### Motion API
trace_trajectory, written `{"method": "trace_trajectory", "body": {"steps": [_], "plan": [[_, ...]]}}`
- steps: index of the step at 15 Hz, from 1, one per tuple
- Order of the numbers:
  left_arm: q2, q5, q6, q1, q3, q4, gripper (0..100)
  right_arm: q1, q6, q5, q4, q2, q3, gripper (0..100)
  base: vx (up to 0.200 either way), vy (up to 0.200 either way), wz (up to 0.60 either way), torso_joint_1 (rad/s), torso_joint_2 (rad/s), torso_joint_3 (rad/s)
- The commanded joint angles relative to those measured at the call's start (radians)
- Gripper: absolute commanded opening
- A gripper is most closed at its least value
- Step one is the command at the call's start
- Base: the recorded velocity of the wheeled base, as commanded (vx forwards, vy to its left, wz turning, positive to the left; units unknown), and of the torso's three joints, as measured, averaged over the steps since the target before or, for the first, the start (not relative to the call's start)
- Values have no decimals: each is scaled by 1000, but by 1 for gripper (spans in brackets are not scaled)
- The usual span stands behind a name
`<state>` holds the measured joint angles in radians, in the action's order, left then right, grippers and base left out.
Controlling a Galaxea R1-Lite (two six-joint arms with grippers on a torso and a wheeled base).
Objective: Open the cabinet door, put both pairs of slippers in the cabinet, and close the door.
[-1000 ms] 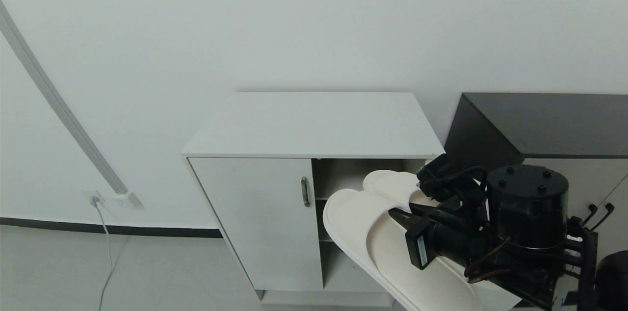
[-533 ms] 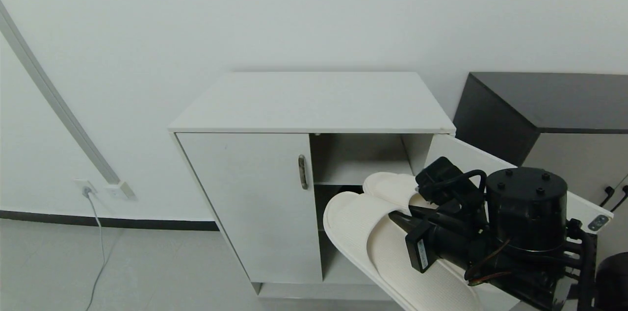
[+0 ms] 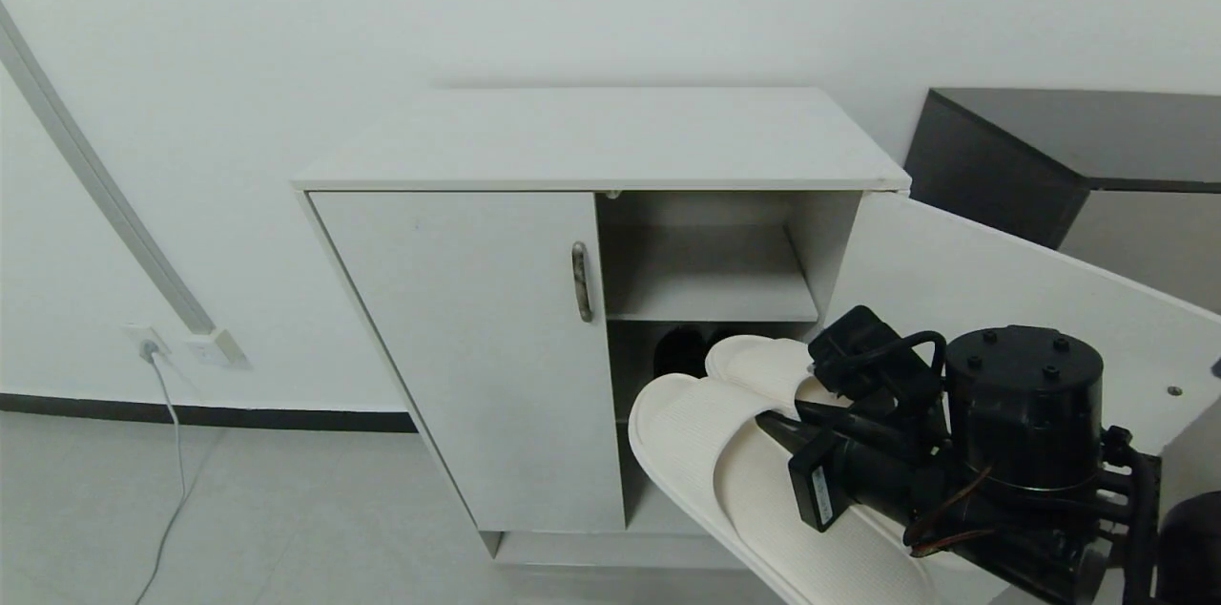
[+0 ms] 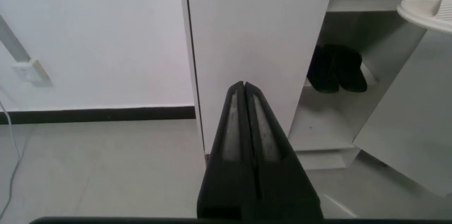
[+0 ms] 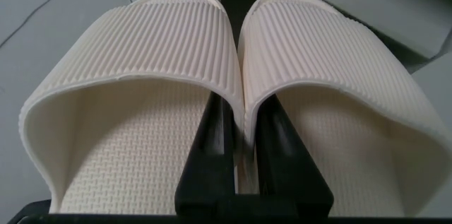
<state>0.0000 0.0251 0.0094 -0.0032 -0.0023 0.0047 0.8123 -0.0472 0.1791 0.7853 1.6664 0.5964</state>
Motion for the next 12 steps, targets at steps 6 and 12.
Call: {"method": "trace_trajectory", "body": {"steps": [6, 12], "plan": [[0, -1, 0, 0, -1, 0, 0, 1, 0, 0, 0, 1, 0, 0, 0, 0, 0, -128, 471, 342], [0, 1, 0, 0, -1, 0, 0, 1, 0, 2, 11, 1, -6, 0, 0, 0, 0, -56, 447, 386]]}}
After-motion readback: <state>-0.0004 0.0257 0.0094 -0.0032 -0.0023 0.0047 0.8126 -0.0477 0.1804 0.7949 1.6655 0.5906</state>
